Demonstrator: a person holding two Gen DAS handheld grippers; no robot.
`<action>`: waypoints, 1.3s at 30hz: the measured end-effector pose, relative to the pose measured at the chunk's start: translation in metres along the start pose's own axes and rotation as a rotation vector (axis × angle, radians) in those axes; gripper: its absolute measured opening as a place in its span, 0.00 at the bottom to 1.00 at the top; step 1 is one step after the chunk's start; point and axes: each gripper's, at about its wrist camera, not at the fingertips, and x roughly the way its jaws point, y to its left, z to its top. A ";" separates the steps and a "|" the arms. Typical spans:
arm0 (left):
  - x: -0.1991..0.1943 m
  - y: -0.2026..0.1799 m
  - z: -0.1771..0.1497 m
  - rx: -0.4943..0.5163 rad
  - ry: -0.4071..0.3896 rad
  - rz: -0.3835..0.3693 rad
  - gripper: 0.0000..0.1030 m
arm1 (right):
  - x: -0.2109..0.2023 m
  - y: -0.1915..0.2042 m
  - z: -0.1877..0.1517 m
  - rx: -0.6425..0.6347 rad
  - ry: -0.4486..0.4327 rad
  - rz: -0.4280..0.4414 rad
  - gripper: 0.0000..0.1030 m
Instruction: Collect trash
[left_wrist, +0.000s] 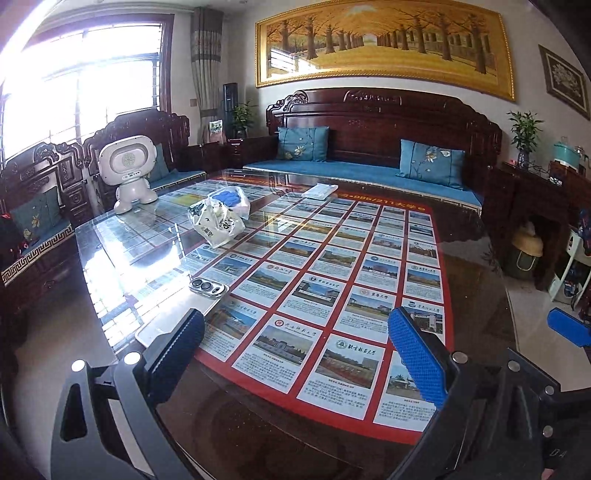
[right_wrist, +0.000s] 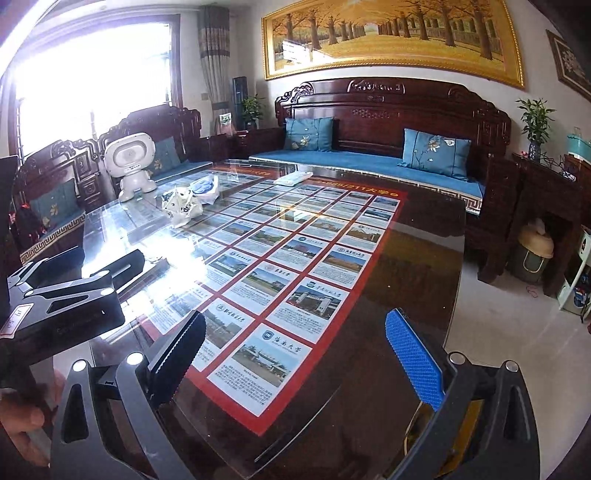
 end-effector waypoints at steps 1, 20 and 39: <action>0.000 0.001 0.000 0.001 0.000 0.007 0.96 | 0.001 0.003 0.001 -0.006 0.001 0.004 0.92; 0.007 -0.013 0.004 0.072 0.007 0.067 0.96 | 0.017 0.004 0.001 -0.001 0.030 0.006 0.92; 0.023 -0.018 0.012 0.024 0.038 0.019 0.96 | 0.031 -0.012 -0.002 0.021 0.057 -0.011 0.92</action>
